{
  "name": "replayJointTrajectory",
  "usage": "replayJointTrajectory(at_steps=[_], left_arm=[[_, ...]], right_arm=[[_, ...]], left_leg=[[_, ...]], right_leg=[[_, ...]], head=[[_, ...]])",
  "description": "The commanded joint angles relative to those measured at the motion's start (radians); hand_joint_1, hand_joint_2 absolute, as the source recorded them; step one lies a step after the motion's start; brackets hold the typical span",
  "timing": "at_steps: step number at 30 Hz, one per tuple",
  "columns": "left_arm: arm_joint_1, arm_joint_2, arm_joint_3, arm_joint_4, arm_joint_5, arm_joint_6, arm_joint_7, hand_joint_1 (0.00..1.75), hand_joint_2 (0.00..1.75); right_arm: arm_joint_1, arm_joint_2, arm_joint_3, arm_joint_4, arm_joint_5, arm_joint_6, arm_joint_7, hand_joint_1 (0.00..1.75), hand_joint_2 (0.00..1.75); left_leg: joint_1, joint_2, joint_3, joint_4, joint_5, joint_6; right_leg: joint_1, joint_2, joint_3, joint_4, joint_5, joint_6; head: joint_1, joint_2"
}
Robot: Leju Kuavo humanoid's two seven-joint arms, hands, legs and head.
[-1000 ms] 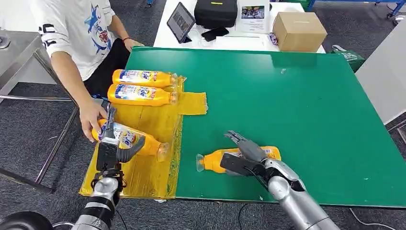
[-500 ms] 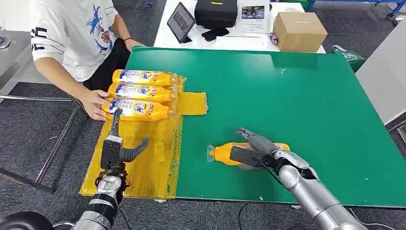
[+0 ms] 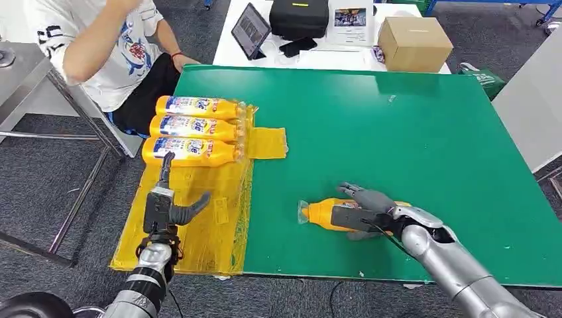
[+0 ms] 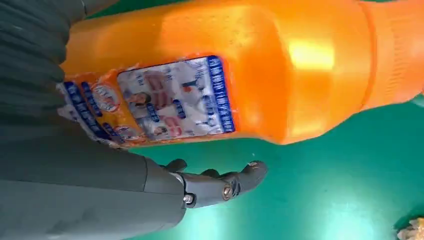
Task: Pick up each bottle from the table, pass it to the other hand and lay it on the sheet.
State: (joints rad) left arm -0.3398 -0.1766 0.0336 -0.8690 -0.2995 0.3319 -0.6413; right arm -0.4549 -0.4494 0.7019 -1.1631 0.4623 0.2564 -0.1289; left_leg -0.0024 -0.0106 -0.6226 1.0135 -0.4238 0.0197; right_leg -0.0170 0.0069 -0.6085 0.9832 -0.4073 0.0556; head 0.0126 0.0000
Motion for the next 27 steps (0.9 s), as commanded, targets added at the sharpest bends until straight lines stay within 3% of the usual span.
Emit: replayJointTrajectory(at_steps=[1, 27], left_arm=[[-0.053, 0.001, -0.013, 0.091, 0.003, -0.006, 0.005, 0.0, 1.75], [-0.039, -0.003, -0.005, 0.081, 0.001, -0.019, 0.016, 0.0, 1.75]], right_arm=[[-0.095, -0.085, 0.099, -0.056, -0.006, 0.023, 0.005, 0.0, 1.75], [-0.112, -0.126, 0.149, -0.143, 0.018, -0.011, 0.019, 0.0, 1.75]], left_leg=[[0.0, 0.001, 0.002, 0.001, -0.001, -0.001], [0.001, 0.001, 0.003, 0.0, -0.001, -0.001]], right_leg=[[0.0, 0.0, 0.001, 0.001, -0.001, -0.001], [0.001, 0.0, 0.003, 0.0, -0.001, -0.002]], head=[[0.0, 0.0], [0.0, 0.0]])
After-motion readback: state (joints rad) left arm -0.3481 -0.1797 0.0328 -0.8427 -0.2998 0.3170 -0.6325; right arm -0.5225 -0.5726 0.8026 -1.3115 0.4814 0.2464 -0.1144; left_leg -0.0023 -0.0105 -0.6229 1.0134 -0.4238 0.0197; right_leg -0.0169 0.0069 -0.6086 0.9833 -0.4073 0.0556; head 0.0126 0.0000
